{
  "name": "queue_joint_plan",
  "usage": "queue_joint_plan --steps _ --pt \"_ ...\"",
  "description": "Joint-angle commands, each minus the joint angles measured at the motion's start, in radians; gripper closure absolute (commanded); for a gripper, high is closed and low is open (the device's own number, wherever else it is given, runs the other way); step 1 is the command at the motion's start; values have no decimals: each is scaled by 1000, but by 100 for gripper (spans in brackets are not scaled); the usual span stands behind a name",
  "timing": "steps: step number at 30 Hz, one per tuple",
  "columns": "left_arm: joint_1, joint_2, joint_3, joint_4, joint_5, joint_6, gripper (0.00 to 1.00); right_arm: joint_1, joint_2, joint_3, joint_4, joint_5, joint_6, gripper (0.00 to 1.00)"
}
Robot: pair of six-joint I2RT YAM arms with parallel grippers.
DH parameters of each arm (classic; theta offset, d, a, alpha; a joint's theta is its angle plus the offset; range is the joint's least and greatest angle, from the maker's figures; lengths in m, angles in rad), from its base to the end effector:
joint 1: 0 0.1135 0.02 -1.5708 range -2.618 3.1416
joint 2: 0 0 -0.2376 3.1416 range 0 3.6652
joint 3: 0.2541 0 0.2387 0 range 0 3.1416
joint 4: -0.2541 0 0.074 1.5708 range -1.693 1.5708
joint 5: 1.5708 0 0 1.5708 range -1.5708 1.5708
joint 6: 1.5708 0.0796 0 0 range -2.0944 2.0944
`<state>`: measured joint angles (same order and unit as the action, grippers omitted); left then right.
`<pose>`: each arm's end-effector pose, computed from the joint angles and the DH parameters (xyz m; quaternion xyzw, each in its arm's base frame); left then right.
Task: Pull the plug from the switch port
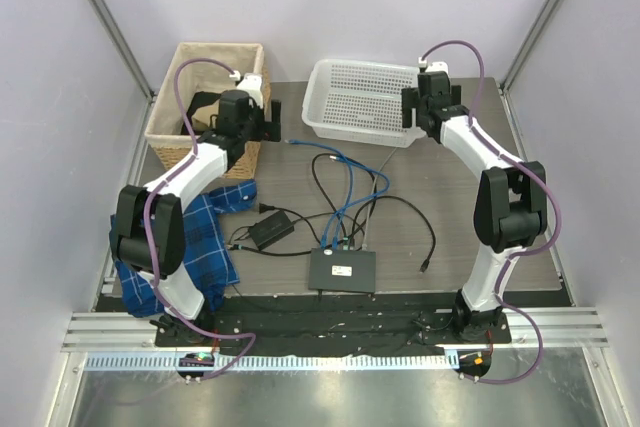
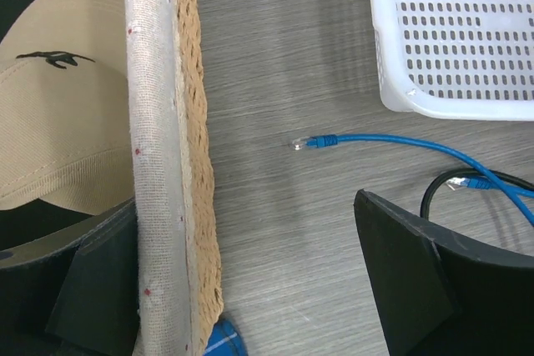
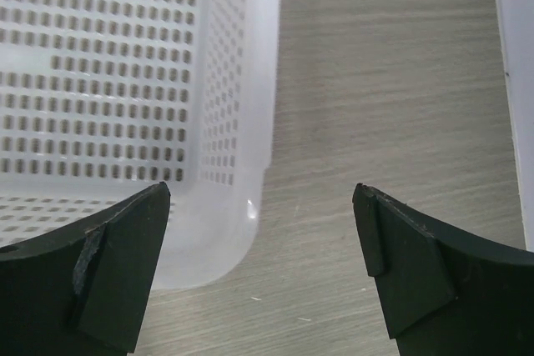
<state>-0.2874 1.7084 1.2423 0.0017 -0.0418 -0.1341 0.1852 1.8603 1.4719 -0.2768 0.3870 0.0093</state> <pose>0.4068 -0.1168 0.2299 0.0542 0.8490 -0.0925 0.5174 0.4386 0.0516 0.2181 0.0063 0.8864 -0.1304 0.4441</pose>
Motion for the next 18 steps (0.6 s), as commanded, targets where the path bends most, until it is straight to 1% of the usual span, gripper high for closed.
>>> queue_joint_plan --steps 1,2,6,7,8,10,14,15,16,18 --pt "-6 -21 132 1 11 -50 0 22 -27 125 27 -85 -3 0" --pt "-6 -21 152 -21 14 -65 0 22 -15 169 24 -146 -35 0" --pt "-6 -12 224 -54 36 -108 0 26 49 287 2 -244 -39 3" --pt "-6 -12 230 -55 37 -114 0 28 66 312 -1 -247 -31 7" --pt "-4 -16 235 -55 66 -117 0 30 106 365 -5 -246 -17 8" --pt "-6 -23 233 -58 72 -117 0 30 137 418 -22 -238 -11 13" --pt "-6 -50 212 -68 66 -107 0 28 214 510 -21 -215 23 18" --pt "-4 -55 206 -69 66 -105 0 26 247 519 -13 -185 21 20" --pt "-4 -59 200 -72 66 -104 0 25 266 525 -6 -168 21 26" --pt "-6 -75 187 -77 77 -99 0 10 305 542 8 -139 38 42"
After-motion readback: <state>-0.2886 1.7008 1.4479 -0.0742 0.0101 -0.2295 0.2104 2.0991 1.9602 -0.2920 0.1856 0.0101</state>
